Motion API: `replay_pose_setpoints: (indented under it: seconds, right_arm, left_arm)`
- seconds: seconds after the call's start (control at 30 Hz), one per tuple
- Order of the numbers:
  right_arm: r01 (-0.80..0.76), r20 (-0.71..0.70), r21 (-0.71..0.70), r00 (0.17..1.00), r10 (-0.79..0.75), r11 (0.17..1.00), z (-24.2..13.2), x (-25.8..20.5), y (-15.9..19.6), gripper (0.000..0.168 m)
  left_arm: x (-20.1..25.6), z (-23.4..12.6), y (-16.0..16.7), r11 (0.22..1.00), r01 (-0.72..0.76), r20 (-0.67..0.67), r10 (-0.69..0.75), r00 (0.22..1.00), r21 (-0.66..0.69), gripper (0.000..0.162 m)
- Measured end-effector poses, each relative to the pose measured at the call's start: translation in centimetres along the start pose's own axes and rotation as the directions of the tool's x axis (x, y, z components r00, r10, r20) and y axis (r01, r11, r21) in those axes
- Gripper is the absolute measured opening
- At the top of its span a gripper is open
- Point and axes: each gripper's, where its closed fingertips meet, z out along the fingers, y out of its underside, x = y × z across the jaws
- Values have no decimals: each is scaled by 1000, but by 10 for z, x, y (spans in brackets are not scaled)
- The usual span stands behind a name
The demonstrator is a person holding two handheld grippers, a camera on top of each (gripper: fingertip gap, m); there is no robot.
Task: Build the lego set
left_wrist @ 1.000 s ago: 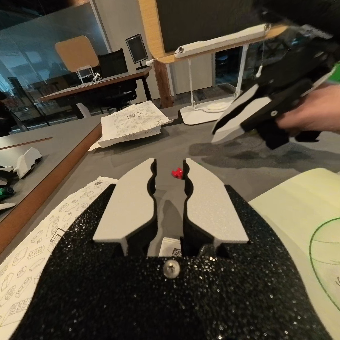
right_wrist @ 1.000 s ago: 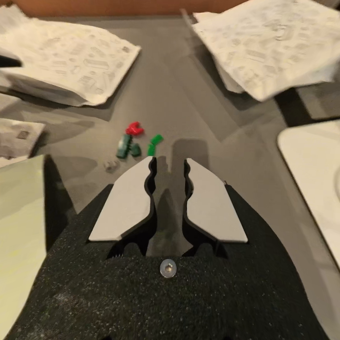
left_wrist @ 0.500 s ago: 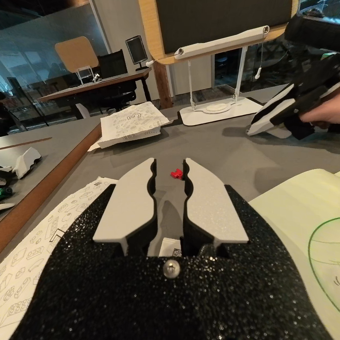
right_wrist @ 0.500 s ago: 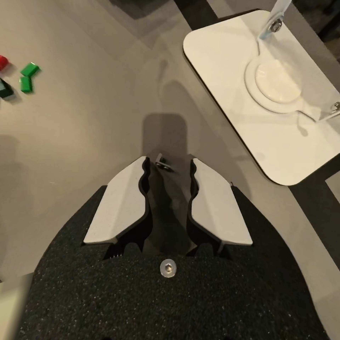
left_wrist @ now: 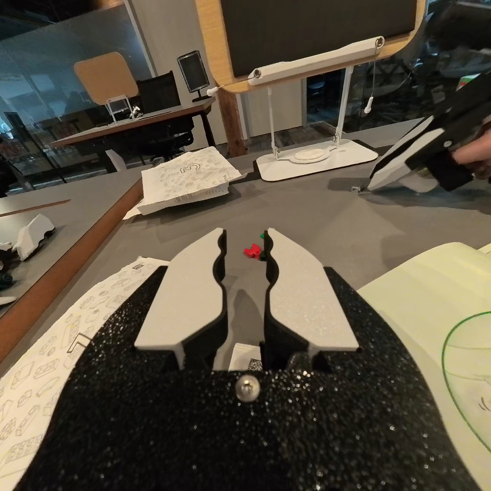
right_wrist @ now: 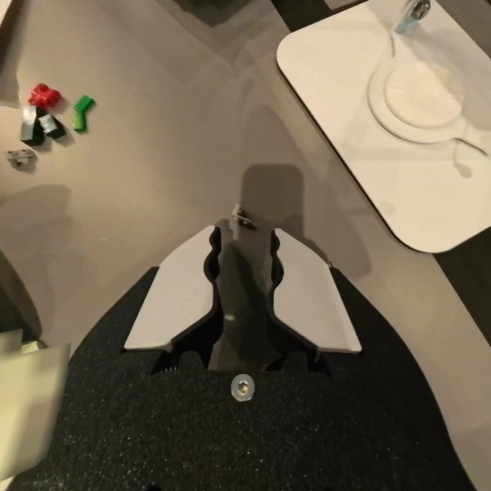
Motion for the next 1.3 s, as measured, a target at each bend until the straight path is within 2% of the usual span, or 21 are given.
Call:
replay_pose_setpoints:
  seconds: [0.2, 0.27, 0.4, 0.53, 0.77, 0.8, 0.87, 0.97, 1.1, 1.3]
  right_arm:
    - [50, -6, -9, 999, -50, 999, 16, -3, -3, 31]
    - [66, -21, -34, 998, -67, 997, 17, -2, -4, 15]
    - [66, -1, -68, 998, -66, 996, 18, -9, -6, 15]
    - [70, 141, 43, 987, -76, 997, 26, -59, -37, 15]
    - [246, 270, 124, 924, -271, 961, 66, -167, -83, 16]
    - [269, 279, 124, 914, -294, 955, 71, -176, -85, 26]
    - [289, 299, 96, 904, -305, 952, 79, -185, -84, 58]
    - [256, 315, 137, 905, -287, 957, 62, -182, -84, 63]
    - [179, 336, 207, 910, -242, 962, 3, -161, -63, 65]
    - [177, 295, 109, 934, -201, 978, -77, -133, 29, 61]
  left_arm:
    - [1, 0, 0, 1000, -1, -2, 1, 1000, 2, 26]
    - [1, 0, 0, 1000, -4, -4, 4, 1000, 2, 26]
    - [3, 0, -1, 1000, -5, -7, 5, 1000, 3, 26]
    - [3, 0, -1, 1000, -6, -5, 6, 1000, 6, 26]
    - [2, 0, 0, 1000, -20, 10, 20, 1000, 3, 25]
    - [2, 1, 0, 1000, -25, 11, 25, 1000, 1, 25]
    - [2, 0, 0, 1000, -30, 15, 30, 999, 4, 25]
    - [1, -1, -2, 1000, -19, 17, 19, 1000, 16, 25]
    - [0, -4, -5, 1000, 5, 10, -5, 1000, 31, 25]
    - [6, -7, -14, 998, 1, -19, 0, 1000, 61, 26]
